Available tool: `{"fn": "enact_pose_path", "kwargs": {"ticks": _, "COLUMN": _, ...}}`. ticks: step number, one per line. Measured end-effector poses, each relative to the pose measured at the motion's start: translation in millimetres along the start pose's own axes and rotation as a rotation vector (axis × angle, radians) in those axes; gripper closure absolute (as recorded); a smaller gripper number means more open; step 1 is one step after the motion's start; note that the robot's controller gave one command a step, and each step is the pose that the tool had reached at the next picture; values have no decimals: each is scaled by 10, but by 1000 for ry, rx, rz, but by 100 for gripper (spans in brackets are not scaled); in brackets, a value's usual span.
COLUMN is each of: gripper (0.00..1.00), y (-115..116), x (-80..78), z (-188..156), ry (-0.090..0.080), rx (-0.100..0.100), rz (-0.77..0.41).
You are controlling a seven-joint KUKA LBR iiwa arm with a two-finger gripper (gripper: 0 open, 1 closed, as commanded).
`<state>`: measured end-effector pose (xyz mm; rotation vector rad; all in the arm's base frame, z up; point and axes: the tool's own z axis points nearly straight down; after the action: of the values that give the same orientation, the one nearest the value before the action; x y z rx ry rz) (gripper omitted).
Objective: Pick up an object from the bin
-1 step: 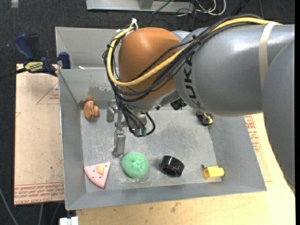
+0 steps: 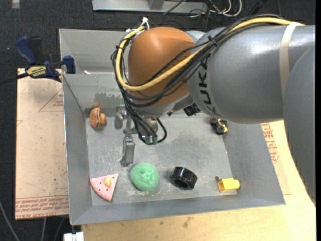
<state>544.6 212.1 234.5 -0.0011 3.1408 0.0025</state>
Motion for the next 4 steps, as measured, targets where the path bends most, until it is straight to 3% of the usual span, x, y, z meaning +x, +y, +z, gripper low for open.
{"fn": "enact_pose_path", "kwargs": {"ticks": 1, "gripper": 0, "y": 31, "x": 44, "z": 529, "ry": -6, "rx": -2, "rz": -18}}
{"fn": "enact_pose_path", "kwargs": {"ticks": 2, "gripper": 0, "y": -274, "x": 389, "z": 1228, "ry": -2, "rx": -1, "rz": 0}}
{"fn": "enact_pose_path", "kwargs": {"ticks": 3, "gripper": 0, "y": -528, "x": 590, "z": 1326, "ry": 9, "rx": 3, "rz": -52}}
{"fn": "enact_pose_path", "kwargs": {"ticks": 4, "gripper": 0, "y": -645, "x": 568, "z": 1389, "ry": -3, "rx": 0, "rz": -112}}
